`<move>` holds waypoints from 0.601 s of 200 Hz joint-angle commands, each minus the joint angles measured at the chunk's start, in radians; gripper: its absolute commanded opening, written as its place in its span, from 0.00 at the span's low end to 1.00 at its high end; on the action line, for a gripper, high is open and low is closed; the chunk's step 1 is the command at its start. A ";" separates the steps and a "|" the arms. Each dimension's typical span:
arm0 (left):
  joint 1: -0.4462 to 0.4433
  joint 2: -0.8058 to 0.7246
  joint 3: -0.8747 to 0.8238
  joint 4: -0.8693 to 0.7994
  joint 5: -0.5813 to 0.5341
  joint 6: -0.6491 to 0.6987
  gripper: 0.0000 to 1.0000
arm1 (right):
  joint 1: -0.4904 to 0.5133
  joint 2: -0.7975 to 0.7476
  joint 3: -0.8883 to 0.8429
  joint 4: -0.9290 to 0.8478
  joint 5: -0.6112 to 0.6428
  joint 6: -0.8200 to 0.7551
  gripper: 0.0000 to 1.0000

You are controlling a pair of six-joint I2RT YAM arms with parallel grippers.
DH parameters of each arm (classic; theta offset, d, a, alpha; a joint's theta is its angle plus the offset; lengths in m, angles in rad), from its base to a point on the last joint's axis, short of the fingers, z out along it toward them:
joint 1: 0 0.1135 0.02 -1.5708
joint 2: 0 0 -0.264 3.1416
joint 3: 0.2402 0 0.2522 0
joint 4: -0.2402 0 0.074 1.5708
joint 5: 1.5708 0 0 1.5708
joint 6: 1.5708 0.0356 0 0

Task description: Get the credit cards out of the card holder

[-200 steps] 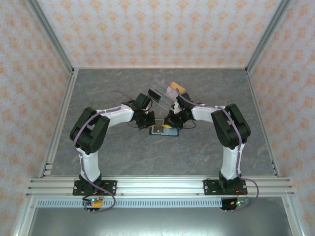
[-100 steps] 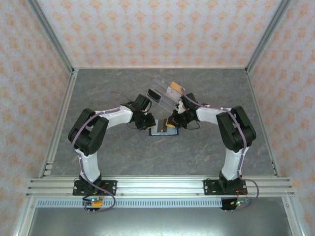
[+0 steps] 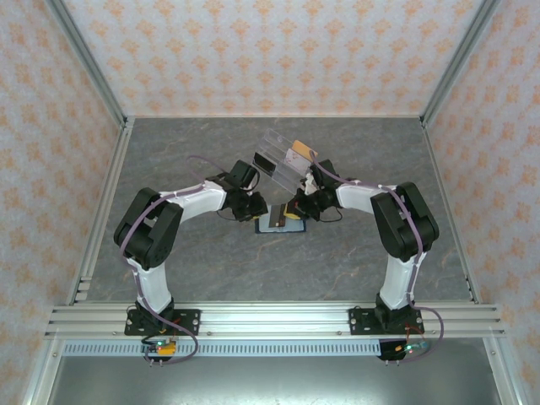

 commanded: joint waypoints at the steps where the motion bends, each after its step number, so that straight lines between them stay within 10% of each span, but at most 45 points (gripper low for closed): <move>1: -0.017 0.028 0.039 -0.021 0.015 0.013 0.16 | -0.006 -0.007 -0.003 0.035 -0.011 -0.004 0.01; 120: -0.025 0.098 0.036 -0.033 0.023 0.018 0.07 | 0.011 0.045 0.005 0.149 -0.069 0.101 0.23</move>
